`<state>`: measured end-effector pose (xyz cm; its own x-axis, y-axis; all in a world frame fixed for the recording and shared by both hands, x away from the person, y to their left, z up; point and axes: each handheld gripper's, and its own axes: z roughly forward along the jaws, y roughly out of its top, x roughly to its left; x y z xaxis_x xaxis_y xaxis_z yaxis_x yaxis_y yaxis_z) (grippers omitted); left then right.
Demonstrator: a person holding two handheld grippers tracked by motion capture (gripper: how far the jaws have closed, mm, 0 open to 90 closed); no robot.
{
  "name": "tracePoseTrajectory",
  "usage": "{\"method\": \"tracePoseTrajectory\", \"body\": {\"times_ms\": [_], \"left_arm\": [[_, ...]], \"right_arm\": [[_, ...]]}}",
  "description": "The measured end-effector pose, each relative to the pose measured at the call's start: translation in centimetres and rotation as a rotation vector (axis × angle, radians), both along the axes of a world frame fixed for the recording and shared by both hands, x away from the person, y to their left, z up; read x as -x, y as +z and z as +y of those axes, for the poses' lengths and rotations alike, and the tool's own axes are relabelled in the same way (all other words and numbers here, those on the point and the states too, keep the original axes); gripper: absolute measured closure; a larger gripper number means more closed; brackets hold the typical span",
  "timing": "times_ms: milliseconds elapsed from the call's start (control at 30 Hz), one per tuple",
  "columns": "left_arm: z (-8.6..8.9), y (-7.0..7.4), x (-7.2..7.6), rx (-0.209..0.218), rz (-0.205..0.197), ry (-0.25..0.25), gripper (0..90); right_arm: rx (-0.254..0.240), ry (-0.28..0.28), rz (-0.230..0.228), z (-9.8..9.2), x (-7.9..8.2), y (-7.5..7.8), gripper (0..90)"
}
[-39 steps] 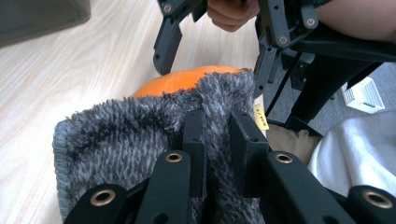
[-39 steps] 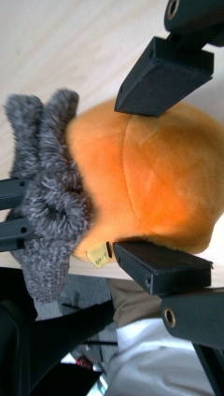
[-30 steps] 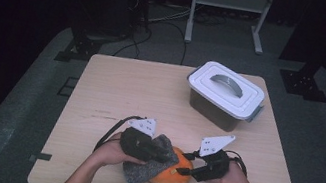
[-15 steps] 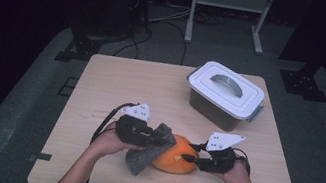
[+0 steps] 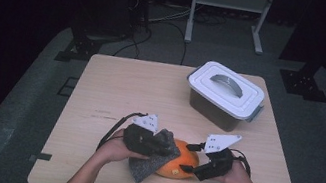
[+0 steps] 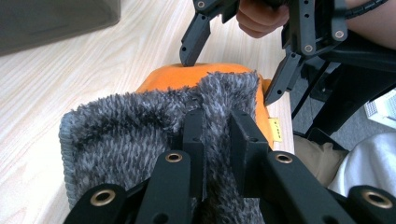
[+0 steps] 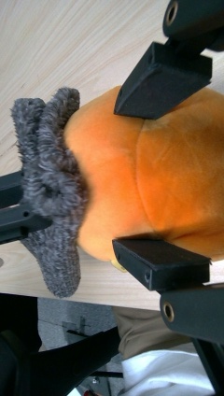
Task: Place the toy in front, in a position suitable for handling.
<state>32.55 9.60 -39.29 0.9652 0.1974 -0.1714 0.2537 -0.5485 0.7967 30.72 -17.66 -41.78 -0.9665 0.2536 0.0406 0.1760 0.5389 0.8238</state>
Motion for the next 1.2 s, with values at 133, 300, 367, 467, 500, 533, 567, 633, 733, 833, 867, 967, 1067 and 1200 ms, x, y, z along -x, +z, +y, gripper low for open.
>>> {"method": "tracePoseTrajectory", "body": {"times_ms": [133, 300, 367, 467, 500, 533, 567, 633, 733, 833, 867, 967, 1067, 1200], "left_arm": [[0.8, -0.5, -0.1, 0.015, 0.006, 0.021, 77.4], [1.8, -1.2, -0.3, 0.034, 0.058, 0.020, 77.0], [2.1, -1.4, -0.3, 0.037, 0.056, 0.027, 77.0], [2.2, -1.5, -0.3, 0.038, 0.053, 0.031, 77.1], [2.2, -1.5, -0.3, 0.033, 0.051, 0.033, 77.1], [2.1, -1.5, -0.4, 0.029, 0.049, 0.034, 77.1], [2.1, -1.5, -0.4, 0.029, 0.045, 0.038, 77.1], [2.0, -1.4, -0.5, 0.022, 0.037, 0.046, 77.2], [1.9, -1.3, -0.7, 0.004, 0.019, 0.058, 77.3], [1.8, -1.2, -1.0, 0.000, 0.016, 0.074, 77.3], [1.8, -1.1, -1.0, -0.001, 0.018, 0.072, 77.3], [1.8, -0.9, -0.9, -0.004, 0.002, 0.071, 77.2], [1.7, -0.8, -0.9, -0.008, -0.003, 0.070, 77.2], [1.3, -0.6, -0.7, -0.018, -0.009, 0.062, 77.3]], "right_arm": [[-0.016, -0.023, 0.036, -0.9, -0.7, -0.6, 31.2], [-0.019, -0.055, 0.075, -2.0, -1.3, -0.9, 31.0], [-0.019, -0.065, 0.082, -2.3, -1.5, -1.0, 32.1], [-0.020, -0.047, 0.103, -2.2, -1.5, -1.0, 33.4], [-0.019, -0.040, 0.107, -2.0, -1.5, -1.0, 33.5], [-0.014, -0.037, 0.104, -1.9, -1.4, -1.0, 33.5], [-0.007, -0.034, 0.100, -1.8, -1.3, -0.9, 33.7], [0.000, -0.036, 0.102, -1.6, -1.1, -0.8, 34.5], [0.013, -0.025, 0.106, -1.4, -0.8, -0.8, 35.7], [0.037, -0.014, 0.102, -0.9, -0.4, -0.7, 35.6], [0.043, -0.014, 0.098, -0.8, -0.4, -0.6, 35.6], [0.041, -0.035, 0.059, -1.0, -0.4, 0.0, 33.1], [0.002, -0.048, 0.015, -1.3, -0.4, 0.8, 33.8], [0.003, -0.046, -0.021, -0.5, -0.1, 1.0, 34.5]]}}
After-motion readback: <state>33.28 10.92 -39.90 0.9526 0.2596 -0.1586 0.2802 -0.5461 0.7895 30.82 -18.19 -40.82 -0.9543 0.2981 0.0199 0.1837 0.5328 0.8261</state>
